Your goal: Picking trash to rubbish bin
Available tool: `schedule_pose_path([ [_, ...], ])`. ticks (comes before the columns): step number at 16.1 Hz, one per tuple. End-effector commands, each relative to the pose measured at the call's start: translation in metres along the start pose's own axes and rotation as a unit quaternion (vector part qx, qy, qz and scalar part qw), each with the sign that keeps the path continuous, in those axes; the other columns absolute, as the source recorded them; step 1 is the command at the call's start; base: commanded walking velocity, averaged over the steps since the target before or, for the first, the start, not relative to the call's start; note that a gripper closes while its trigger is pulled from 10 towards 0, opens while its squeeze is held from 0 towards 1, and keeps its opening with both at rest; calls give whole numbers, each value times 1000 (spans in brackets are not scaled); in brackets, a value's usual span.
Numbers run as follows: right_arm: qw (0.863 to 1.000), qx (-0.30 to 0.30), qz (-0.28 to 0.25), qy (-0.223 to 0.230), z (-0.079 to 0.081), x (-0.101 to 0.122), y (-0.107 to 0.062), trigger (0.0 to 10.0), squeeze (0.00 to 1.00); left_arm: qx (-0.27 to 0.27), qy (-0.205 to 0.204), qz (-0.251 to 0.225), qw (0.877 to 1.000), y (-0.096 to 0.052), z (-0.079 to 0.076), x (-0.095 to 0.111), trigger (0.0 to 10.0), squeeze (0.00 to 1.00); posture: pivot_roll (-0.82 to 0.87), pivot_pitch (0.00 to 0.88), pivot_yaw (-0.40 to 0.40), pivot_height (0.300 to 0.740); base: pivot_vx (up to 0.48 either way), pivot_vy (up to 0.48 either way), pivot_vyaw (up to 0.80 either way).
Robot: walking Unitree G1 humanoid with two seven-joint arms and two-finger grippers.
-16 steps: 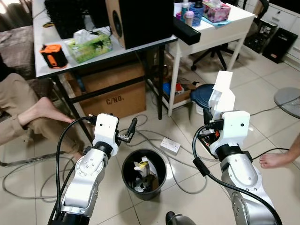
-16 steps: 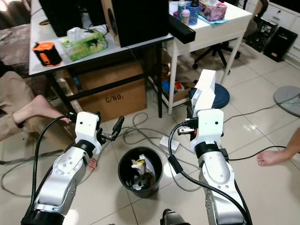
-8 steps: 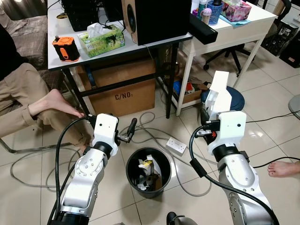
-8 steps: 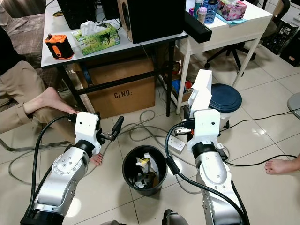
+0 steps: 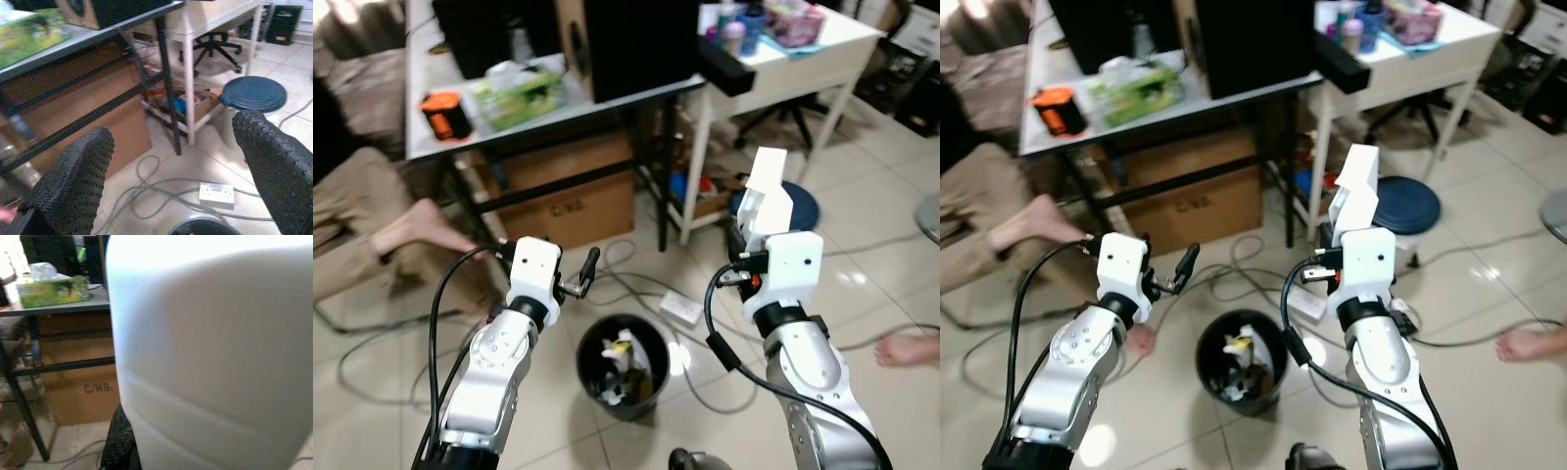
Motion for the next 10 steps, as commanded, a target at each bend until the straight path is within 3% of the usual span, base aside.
schedule_pose_path([
  [1,1000,-2,-2,-1,0,0,0,10000,0,-3,7,3,1000,-2,1,-1,10000,0,-72,132,73,740,409,0,0],
  [8,1000,-3,0,0,0,-1,-2,10000,0,-6,8,1,1000,-3,0,-1,10000,0,-74,138,72,740,343,0,0],
  [10,1000,-3,1,0,0,-1,-2,10000,0,-9,0,2,1000,-4,-1,-2,10000,0,-74,140,72,740,0,0,0],
])
Point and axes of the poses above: a point about 5 cm out from each wrist's last joint towards the gripper, its own y axis pointing out of the wrist towards the gripper, its own x axis along the axis of the wrist's last joint, z = x × y, the point moved 6 cm from there along y, pointing out of the wrist towards the gripper, and after that the axes turned 4 degrees about y, right-handed, at the moved point
